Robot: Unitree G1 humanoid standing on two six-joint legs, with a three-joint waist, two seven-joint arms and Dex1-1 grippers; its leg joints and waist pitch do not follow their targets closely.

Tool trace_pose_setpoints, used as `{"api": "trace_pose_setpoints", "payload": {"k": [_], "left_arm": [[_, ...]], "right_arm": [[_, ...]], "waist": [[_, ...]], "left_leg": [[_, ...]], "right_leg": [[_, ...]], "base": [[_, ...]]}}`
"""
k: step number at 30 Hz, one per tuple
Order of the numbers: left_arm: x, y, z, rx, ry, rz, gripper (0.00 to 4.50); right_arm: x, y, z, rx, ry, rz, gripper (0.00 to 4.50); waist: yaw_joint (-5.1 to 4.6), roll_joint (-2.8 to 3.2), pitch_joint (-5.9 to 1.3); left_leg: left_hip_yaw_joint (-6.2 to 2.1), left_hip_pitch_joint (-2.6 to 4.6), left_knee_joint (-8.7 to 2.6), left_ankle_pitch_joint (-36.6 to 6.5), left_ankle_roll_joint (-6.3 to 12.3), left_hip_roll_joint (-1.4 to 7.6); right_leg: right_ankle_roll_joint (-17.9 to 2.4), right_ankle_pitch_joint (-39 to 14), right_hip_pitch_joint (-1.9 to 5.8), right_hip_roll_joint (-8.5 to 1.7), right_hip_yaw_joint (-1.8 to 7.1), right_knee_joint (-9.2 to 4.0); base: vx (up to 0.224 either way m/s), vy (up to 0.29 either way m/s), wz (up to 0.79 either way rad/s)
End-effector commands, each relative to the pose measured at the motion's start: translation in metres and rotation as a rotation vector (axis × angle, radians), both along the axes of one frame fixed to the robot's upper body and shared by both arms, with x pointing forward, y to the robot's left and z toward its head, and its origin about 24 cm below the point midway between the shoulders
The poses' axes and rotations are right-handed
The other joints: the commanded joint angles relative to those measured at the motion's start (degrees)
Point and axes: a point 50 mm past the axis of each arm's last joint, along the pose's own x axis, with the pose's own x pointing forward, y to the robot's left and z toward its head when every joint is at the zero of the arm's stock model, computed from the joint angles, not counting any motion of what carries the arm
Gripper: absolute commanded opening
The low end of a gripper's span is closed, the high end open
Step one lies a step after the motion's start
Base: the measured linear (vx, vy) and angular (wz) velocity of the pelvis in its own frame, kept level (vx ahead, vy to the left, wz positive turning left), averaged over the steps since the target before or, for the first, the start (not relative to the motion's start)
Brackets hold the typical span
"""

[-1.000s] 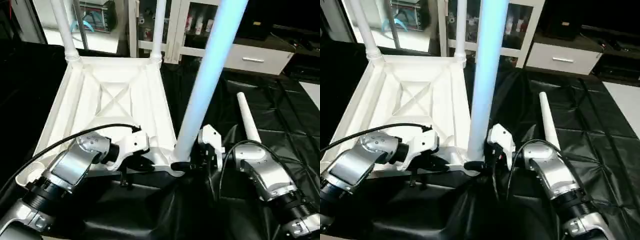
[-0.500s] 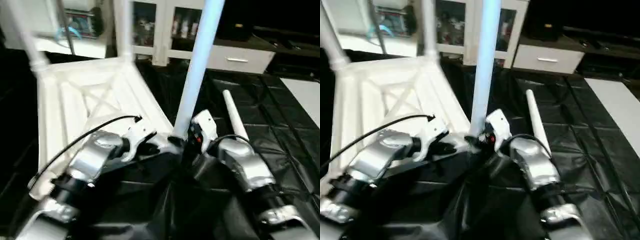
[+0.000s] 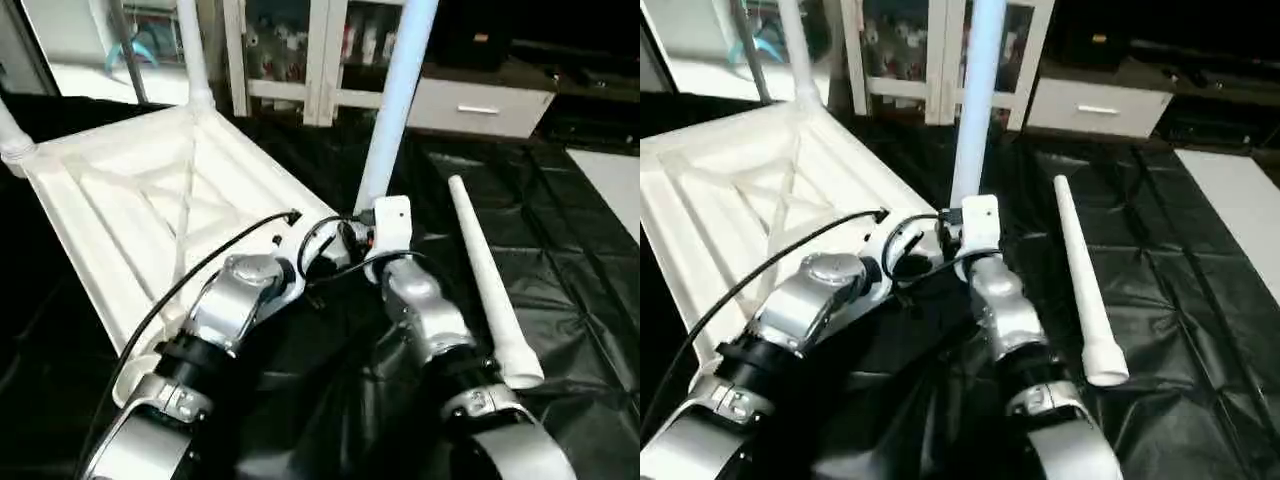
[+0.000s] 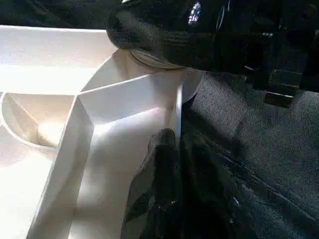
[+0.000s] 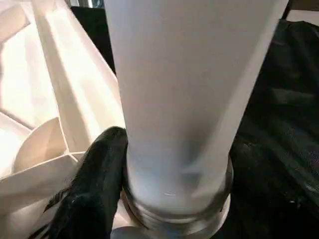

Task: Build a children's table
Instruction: Rotate leg to tighten

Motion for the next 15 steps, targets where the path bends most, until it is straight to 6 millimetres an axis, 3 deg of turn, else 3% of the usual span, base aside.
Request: {"api": "trace_pose_setpoints", "payload": {"k": [1, 3, 4, 9, 10, 12, 13, 15], "left_arm": [[0.005, 0.002, 0.001, 0.019, -0.041, 0.058, 0.0], [0.005, 0.005, 0.001, 0.022, -0.045, 0.055, 0.0], [0.004, 0.007, 0.001, 0.023, -0.043, 0.045, 0.0], [-0.001, 0.019, 0.0, 0.037, -0.018, -0.022, 0.0], [-0.003, 0.021, -0.001, 0.04, -0.007, -0.04, 0.0], [-0.008, 0.026, -0.005, 0.039, 0.027, -0.081, 0.0], [-0.011, 0.03, -0.008, 0.043, 0.048, -0.121, 0.0], [-0.015, 0.032, -0.01, 0.048, 0.063, -0.18, 0.0]], "right_arm": [[-0.009, 0.028, -0.001, 0.074, 0.003, 0.115, 2.67], [-0.008, 0.025, 0.004, 0.106, -0.029, 0.144, 2.67], [-0.007, 0.021, 0.007, 0.113, -0.046, 0.154, 3.23], [-0.004, -0.007, 0.023, 0.131, -0.124, 0.163, 3.71], [-0.004, -0.013, 0.025, 0.121, -0.13, 0.18, 3.84], [-0.004, -0.022, 0.028, 0.094, -0.143, 0.242, 3.89], [-0.005, -0.029, 0.03, 0.069, -0.151, 0.294, 4.14], [-0.006, -0.036, 0.032, 0.049, -0.16, 0.333, 4.23]], "waist": [[0.18, 0.1, -2.95], [0.2, 0.19, -3.05], [0.2, 0.22, -3.08], [0.1, 0.3, -3.42], [0.26, 0.58, -3.41], [0.3, 0.52, -3.34], [0.31, 0.51, -3.29], [0.42, 0.76, -3.18]], "left_leg": [[-0.36, -0.35, -3.78, -7.1, 2.25, 1.94], [-0.4, -0.43, -3.77, -7.2, 2.21, 1.98], [-0.43, -0.5, -3.73, -6.5, 2.41, 1.99], [-0.41, -0.87, -3.36, -2.3, 4.48, 1.93], [-0.37, -0.78, -3.26, -1.9, 4.99, 1.92], [-0.28, -0.71, -3.21, -1.8, 5.54, 2.08], [-0.15, -0.65, -3.18, -1.9, 5.55, 2.08], [-0.15, -0.62, -3.26, -2.7, 5.27, 2.15]], "right_leg": [[-11.1, -8.4, 2.9, -4.36, 2.86, -3.93], [-10.7, -8.6, 2.94, -4.41, 2.88, -3.88], [-10.7, -7.5, 2.98, -4.36, 2.87, -3.71], [-12.2, -0.4, 3.37, -4.3, 2.84, -2.99], [-12.9, 0.5, 3.41, -4.31, 2.86, -2.87], [-14.0, 0.9, 3.29, -4.25, 2.78, -2.88], [-14.2, 0.9, 3.19, -4.2, 2.85, -2.92], [-14.5, -0.3, 3.1, -4.2, 2.86, -3.08]], "base": [[0.0, 0.0, 0.0], [0.0, 0.0, 0.0], [0.0, 0.0, 0.0], [0.0, 0.0, 0.0], [0.0, 0.0, 0.0], [0.0, 0.0, 0.0], [0.0, 0.0, 0.0], [0.0, 0.0, 0.0]]}}
